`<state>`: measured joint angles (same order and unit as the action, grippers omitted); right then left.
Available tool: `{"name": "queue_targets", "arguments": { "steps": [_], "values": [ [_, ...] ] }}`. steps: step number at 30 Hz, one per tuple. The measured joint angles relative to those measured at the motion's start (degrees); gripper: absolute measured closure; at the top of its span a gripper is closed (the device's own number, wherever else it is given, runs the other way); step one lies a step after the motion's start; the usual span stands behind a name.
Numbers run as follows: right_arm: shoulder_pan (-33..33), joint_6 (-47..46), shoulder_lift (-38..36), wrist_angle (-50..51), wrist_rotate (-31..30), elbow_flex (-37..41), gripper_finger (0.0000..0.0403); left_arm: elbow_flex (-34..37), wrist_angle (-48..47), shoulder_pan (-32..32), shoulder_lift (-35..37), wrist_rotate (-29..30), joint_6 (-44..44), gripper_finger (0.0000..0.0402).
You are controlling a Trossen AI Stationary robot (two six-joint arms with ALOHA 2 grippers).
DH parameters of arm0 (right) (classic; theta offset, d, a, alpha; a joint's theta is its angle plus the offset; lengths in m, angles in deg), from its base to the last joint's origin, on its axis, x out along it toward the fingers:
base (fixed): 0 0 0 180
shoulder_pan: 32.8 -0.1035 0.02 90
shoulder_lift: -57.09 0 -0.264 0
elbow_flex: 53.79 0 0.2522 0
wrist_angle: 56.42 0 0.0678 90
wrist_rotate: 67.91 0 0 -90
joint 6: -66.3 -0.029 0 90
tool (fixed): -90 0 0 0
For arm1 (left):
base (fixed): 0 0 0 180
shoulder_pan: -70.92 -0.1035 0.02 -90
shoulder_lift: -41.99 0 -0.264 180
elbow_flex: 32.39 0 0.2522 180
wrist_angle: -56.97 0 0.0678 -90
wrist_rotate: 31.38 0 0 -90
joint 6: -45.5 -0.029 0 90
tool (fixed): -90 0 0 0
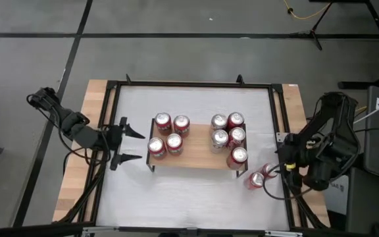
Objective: Place canned beverage on shelf
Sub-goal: Put the red soda can on the shelf
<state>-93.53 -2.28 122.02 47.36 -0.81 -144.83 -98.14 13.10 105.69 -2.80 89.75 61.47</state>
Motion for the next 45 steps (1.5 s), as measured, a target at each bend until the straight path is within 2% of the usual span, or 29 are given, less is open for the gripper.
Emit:
{"name": "queue_targets", "arguments": {
  "steps": [5,15,26,31,45],
  "values": [
    [0.0,1.9,-2.2,-0.7,0.7,5.3,0.0056,3.5,3.1,0.0,0.7,0.0,0.2,0.0066],
    [0.0,8.4,-3.0,-8.6,9.3,14.5,0.0056,7.5,8.2,0.0,0.6,-0.1,-0.3,0.0066],
    [0.0,15.1,-3.0,-14.1,10.5,21.6,0.0056,9.7,10.9,0.0,0.6,1.7,0.3,0.0066],
    [0.0,15.3,-2.9,-18.2,11.6,25.3,0.0056,9.7,11.0,0.0,0.6,2.8,0.4,0.0066],
    [0.0,14.5,-2.9,-20.6,11.6,30.5,0.0056,9.7,11.9,0.0,0.6,2.9,0.6,0.0066]
  ]
}}
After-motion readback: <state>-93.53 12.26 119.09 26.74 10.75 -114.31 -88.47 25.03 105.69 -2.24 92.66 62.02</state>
